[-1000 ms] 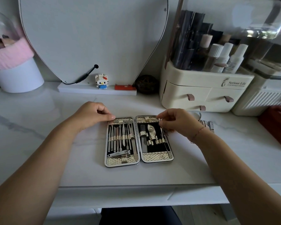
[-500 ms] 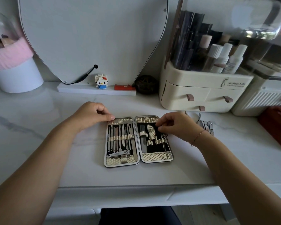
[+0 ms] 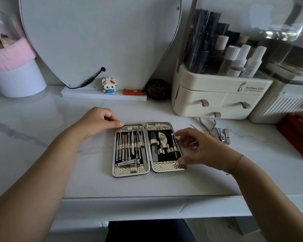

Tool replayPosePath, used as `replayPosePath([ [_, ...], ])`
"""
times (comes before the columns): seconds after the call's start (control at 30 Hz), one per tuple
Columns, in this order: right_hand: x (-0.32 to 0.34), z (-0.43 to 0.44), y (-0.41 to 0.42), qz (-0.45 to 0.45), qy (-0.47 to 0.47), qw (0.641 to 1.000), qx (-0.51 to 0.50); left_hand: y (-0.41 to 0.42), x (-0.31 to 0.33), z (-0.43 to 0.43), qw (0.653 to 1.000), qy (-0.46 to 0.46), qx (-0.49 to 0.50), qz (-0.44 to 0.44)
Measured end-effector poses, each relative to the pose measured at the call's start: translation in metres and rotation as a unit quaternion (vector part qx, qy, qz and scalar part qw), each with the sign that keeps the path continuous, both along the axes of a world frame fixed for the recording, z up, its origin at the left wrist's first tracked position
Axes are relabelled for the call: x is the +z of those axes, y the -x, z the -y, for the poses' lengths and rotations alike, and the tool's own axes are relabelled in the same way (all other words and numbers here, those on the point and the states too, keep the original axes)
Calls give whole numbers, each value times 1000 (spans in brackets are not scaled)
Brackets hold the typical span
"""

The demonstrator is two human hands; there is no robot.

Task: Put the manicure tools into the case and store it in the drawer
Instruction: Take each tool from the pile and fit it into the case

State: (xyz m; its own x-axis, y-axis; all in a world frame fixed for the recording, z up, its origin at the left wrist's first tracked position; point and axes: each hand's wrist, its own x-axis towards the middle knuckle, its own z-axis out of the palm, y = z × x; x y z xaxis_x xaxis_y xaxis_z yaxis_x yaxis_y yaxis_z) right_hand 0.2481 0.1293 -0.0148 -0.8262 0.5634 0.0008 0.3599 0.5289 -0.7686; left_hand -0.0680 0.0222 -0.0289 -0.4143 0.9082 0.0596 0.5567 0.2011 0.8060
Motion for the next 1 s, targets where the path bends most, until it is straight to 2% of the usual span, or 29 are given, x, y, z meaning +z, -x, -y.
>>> replayPosePath([
  [0.13,-3,1,2,19,-30,999,-10,0,0,1,1000,-1,-1,5],
  [0.5,-7,3,7,-8,-41,998,-46,0,0,0,1000,0,-1,3],
  [0.63,-7,3,3,6,-23,1000,-14,0,0,0,1000,0,0,-1],
  [0.87,-7,3,7,15,-68,998,-13,-1,0,0,1000,-3,-2,-4],
  [1.0,-2,-1,8,48,-68,996,8,-1,0,0,1000,-3,-2,1],
])
